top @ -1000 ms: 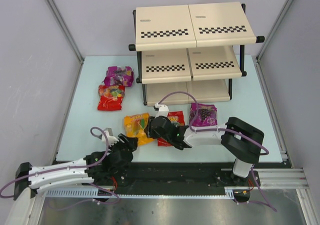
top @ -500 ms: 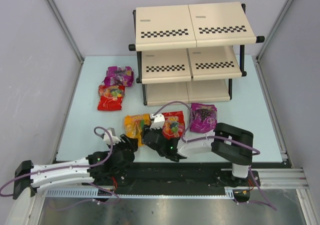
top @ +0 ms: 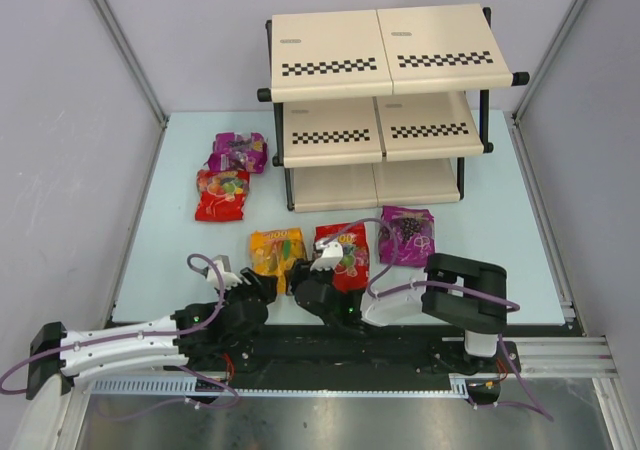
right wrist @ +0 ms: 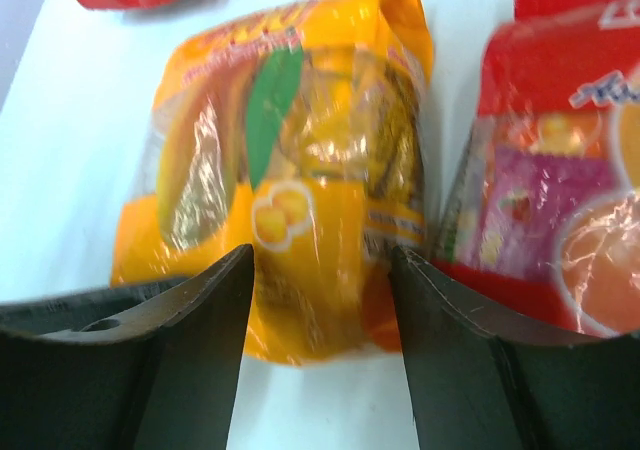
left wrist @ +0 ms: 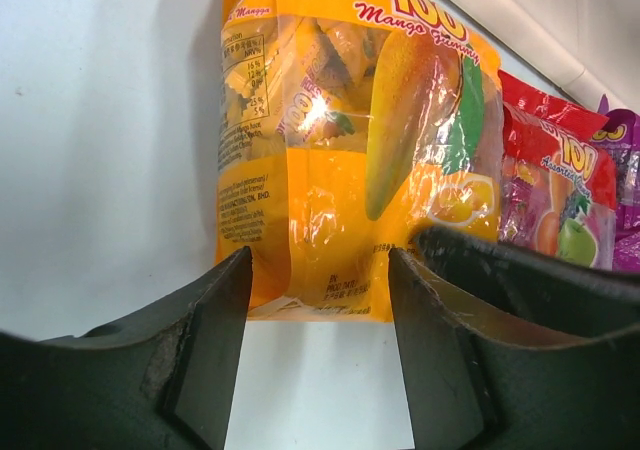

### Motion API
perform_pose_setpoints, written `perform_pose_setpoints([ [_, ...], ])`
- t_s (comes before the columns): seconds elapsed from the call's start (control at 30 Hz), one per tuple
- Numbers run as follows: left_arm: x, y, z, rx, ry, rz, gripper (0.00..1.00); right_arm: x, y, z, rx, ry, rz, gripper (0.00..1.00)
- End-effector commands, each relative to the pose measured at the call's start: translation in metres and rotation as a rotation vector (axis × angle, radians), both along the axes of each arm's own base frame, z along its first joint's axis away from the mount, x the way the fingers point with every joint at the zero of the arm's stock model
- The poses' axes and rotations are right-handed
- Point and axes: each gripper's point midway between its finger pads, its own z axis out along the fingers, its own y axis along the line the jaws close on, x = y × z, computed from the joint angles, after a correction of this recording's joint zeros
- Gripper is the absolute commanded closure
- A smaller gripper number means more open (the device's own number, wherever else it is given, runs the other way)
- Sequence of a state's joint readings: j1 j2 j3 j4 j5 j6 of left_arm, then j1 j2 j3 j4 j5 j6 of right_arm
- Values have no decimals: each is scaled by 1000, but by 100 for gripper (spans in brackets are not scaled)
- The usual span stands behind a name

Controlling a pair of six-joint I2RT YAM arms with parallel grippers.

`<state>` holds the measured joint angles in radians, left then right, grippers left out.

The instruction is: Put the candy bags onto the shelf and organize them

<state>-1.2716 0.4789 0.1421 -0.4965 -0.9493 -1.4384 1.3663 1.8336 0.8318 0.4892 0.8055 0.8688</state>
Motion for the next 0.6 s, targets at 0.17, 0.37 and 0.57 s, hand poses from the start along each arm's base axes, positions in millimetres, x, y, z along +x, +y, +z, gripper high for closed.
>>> perform_pose_setpoints([
  [0.17, 1, 1, -8, 47, -17, -14, 54, -14, -10, -3, 26, 5, -16, 58],
  [0.37, 3, -4, 1, 65, -39, -36, 81, -13, -6, 14, 19, -52, 22, 83],
  [0.57, 8, -16, 36, 89, -93, -90, 100, -16, -8, 55, 2, -142, 57, 100],
])
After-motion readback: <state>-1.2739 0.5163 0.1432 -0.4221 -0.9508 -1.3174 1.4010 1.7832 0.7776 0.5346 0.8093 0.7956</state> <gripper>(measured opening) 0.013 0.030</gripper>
